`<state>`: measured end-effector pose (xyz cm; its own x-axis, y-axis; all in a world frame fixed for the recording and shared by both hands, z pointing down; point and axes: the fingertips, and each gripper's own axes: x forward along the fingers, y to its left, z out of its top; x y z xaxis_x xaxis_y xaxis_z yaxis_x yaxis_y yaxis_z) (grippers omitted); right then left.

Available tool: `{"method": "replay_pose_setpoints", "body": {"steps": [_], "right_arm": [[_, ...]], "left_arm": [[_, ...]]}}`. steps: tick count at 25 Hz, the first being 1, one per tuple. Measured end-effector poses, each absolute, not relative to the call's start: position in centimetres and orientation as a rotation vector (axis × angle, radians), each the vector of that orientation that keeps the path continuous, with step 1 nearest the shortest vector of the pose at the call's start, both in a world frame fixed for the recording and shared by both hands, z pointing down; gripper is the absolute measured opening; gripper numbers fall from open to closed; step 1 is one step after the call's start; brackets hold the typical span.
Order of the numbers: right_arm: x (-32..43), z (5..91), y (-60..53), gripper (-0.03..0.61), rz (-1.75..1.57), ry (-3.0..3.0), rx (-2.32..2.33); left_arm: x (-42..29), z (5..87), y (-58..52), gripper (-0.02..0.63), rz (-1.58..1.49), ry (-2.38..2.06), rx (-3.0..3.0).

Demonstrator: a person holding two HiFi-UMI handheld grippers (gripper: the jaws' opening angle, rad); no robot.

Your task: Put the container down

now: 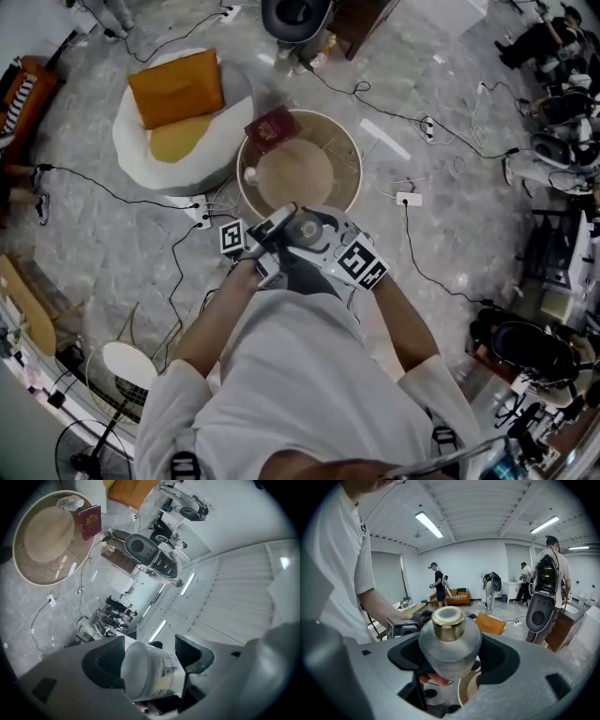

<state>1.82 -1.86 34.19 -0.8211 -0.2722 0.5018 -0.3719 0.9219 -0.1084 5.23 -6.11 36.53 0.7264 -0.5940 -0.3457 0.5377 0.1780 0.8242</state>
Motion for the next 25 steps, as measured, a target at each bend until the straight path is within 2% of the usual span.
{"method": "replay_pose_setpoints", "body": {"steps": [25], "right_arm": [[6.8, 46.3, -13.1, 0.336, 0.351, -2.578, 0.251]], "left_arm": [[8.4, 48.8, -17.1, 0.31, -0.896, -0.345, 1.121]]}}
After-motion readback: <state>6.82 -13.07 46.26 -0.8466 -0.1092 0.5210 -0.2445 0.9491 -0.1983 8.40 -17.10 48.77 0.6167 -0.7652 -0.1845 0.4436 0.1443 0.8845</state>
